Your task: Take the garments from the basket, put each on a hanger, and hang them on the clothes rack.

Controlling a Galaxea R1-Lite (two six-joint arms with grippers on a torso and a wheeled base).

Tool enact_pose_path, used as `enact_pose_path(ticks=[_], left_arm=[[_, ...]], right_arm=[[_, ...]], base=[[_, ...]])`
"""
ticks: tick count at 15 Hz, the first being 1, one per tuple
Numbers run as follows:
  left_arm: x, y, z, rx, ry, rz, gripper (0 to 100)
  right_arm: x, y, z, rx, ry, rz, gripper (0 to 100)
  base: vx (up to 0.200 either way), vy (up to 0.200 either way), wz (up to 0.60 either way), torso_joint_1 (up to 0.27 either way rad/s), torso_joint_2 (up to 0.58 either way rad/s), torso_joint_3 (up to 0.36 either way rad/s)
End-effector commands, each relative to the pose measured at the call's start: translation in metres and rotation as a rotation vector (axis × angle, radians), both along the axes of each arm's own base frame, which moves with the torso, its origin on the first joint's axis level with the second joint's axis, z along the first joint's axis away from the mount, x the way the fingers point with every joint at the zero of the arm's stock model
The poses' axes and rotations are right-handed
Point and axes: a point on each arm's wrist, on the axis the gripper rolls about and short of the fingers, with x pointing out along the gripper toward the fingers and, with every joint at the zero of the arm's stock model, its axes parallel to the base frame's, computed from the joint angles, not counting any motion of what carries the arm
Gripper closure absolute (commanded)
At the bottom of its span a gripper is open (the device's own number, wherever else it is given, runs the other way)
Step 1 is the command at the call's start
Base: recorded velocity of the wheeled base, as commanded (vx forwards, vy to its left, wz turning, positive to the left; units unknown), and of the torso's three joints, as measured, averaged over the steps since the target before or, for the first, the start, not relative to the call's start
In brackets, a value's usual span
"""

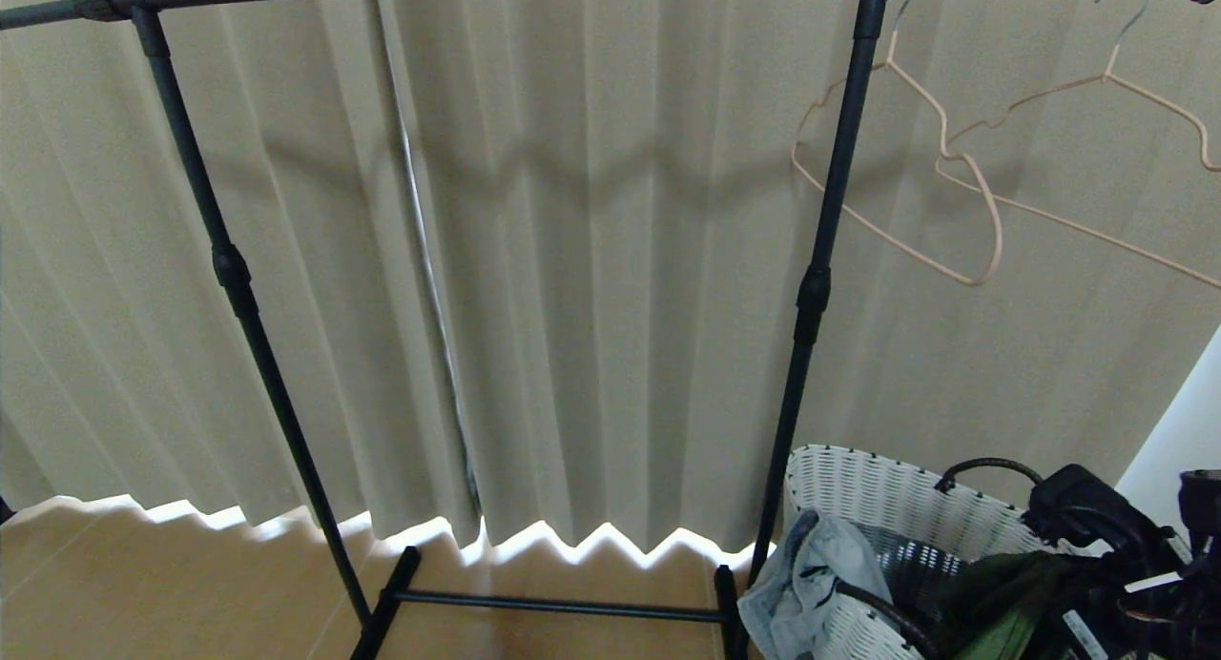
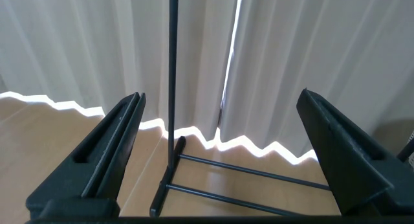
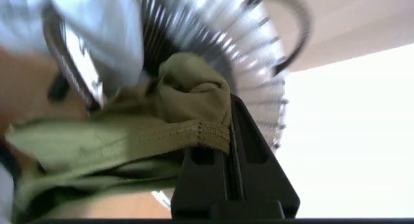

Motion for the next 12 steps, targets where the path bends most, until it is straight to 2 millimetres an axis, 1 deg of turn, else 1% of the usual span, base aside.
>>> enact_pose_path(ticks=[1,3,6,7,8,9,11,12], left_arm=[[0.000,0.000,0.000,0.000,0.001,0.000,0],[0.000,0.000,0.000,0.001,0.001,0.001,0],[0.000,0.000,0.000,0.003,0.001,0.000,0],[0.000,0.000,0.000,0.003,0.001,-0.002,0],[0.000,0.000,0.000,0.003,0.001,-0.002,0],[0.000,0.000,0.000,0.003,0.001,-0.002,0],[0.000,0.000,0.000,0.003,0.001,-0.002,0],[0.000,0.000,0.000,0.003,0.001,-0.002,0]], right_arm=[[-0.029,-0.001,0.034,0.053,-0.242,-0.026,100],[-0.041,-0.002,0.048,0.091,-0.351,-0.034,100],[-0.059,-0.001,0.064,0.138,-0.478,0.013,100],[-0.064,-0.002,0.067,0.143,-0.510,0.015,100],[-0.065,-0.002,0.067,0.145,-0.514,0.015,100],[-0.075,-0.001,0.070,0.176,-0.565,0.014,100],[-0.084,-0.002,0.072,0.192,-0.601,0.010,100],[-0.085,-0.002,0.072,0.193,-0.600,0.009,100]], base=[[0.000,0.000,0.00,0.000,0.00,0.000],[0.000,0.000,0.00,0.000,0.00,0.000],[0.000,0.000,0.00,0.000,0.00,0.000],[0.000,0.000,0.00,0.000,0.00,0.000],[0.000,0.000,0.00,0.000,0.00,0.000],[0.000,0.000,0.00,0.000,0.00,0.000],[0.000,0.000,0.00,0.000,0.00,0.000],[-0.200,0.000,0.00,0.007,0.01,0.002]])
